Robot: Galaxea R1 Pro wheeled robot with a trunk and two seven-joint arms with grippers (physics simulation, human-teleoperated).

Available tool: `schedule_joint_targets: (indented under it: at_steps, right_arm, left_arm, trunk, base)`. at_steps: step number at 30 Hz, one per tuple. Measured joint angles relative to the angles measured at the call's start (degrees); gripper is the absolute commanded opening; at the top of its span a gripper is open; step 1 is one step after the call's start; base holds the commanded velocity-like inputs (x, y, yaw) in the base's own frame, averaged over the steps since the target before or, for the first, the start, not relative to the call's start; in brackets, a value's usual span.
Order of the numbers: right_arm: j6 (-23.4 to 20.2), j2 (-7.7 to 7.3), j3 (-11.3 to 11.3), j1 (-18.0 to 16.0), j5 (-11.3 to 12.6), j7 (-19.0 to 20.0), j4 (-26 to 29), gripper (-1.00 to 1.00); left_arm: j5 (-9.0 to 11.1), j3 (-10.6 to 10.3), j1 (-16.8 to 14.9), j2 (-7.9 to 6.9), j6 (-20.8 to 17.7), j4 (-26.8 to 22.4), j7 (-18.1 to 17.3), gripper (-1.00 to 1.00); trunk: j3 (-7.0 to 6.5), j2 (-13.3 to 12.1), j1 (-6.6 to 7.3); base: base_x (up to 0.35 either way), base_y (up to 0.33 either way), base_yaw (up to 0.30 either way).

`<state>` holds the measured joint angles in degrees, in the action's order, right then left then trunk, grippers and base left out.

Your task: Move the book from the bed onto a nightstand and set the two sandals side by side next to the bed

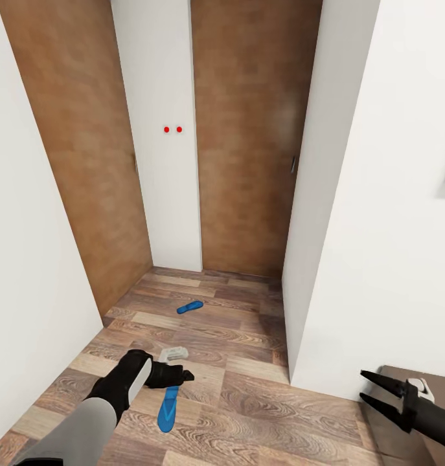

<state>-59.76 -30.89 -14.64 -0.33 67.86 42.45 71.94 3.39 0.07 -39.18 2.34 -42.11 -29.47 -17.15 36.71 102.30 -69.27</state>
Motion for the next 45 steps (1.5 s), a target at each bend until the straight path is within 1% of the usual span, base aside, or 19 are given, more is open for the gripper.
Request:
schedule_joint_targets:
  at_steps: [3, 5, 7, 9, 12, 14, 19, 33, 39, 45]
  right_arm:
    - [-0.02, 0.03, 0.03, 0.00, -0.28, 3.03, 0.62, 1.00]
    - [-0.02, 0.03, 0.26, 0.00, -0.36, 3.80, 0.81, 1.00]
    - [-0.02, 0.05, 1.04, 0.01, -0.41, 4.37, 0.95, 1.00]
    - [-0.02, 0.06, 1.49, 0.01, -0.42, 4.49, 0.98, 1.00]
    - [-0.01, 0.05, 1.81, 0.00, -0.45, 4.54, 0.96, 1.00]
    - [-0.01, 0.04, 1.94, 0.01, -0.46, 4.55, 0.94, 1.00]
    - [-0.01, 0.04, 2.02, 0.01, -0.46, 4.56, 0.81, 1.00]
    - [-0.01, 0.08, 1.95, 0.01, -0.45, 4.54, 0.67, 1.00]
    - [-0.01, 0.11, 1.95, 0.01, -0.45, 4.52, 0.66, 1.00]
    - [-0.01, 0.12, 1.95, 0.01, -0.45, 4.51, 0.66, 1.00]
  left_arm:
    - [-0.08, 0.03, 0.00, -0.06, 0.01, -0.05, 0.07, 1.00]
    - [-0.10, 0.08, 0.00, -0.15, 0.02, -0.06, 0.09, 1.00]
    - [-0.12, 0.15, 0.00, -0.31, 0.02, -0.08, 0.24, 1.00]
    - [-0.13, 0.19, 0.00, -0.39, 0.02, -0.08, 1.01, 1.00]
    - [-0.14, 0.22, 0.00, -0.60, 0.01, -0.08, 3.23, 1.00]
    - [-0.14, 0.23, 0.00, -0.75, 0.05, -0.08, 5.35, 1.00]
    - [-0.12, 0.26, 0.00, -0.87, 0.07, -0.08, 6.79, 1.00]
    - [-0.12, 0.24, 0.00, -0.85, 0.09, -0.14, 7.15, 1.00]
    - [-0.12, 0.24, 0.00, -0.84, 1.58, -0.12, 7.16, 1.00]
    - [-0.12, 0.24, 0.00, -0.83, 1.95, -0.12, 7.17, 1.00]
  trunk:
    - [0.00, 0.00, 0.00]
    - [0.00, 0.00, 0.00]
    - [0.00, 0.00, 0.00]
    - [0.00, 0.00, 0.00]
    - [0.53, 1.19, -0.65]
    - [0.89, 1.99, -1.09]
    - [1.79, 4.00, -2.19]
    - [4.30, 9.61, -5.27]
    - [5.38, 12.02, -6.59]
    - [6.46, 14.43, -7.90]
  base:
    - [0.000, 0.000, 0.000]
    - [0.000, 0.000, 0.000]
    - [0.000, 0.000, 0.000]
    - [0.000, 0.000, 0.000]
    - [0.000, 0.000, 0.000]
    - [0.000, 0.000, 0.000]
    - [0.000, 0.000, 0.000]
    - [0.000, 0.000, 0.000]
    - [0.000, 0.000, 0.000]
    - [0.000, 0.000, 0.000]
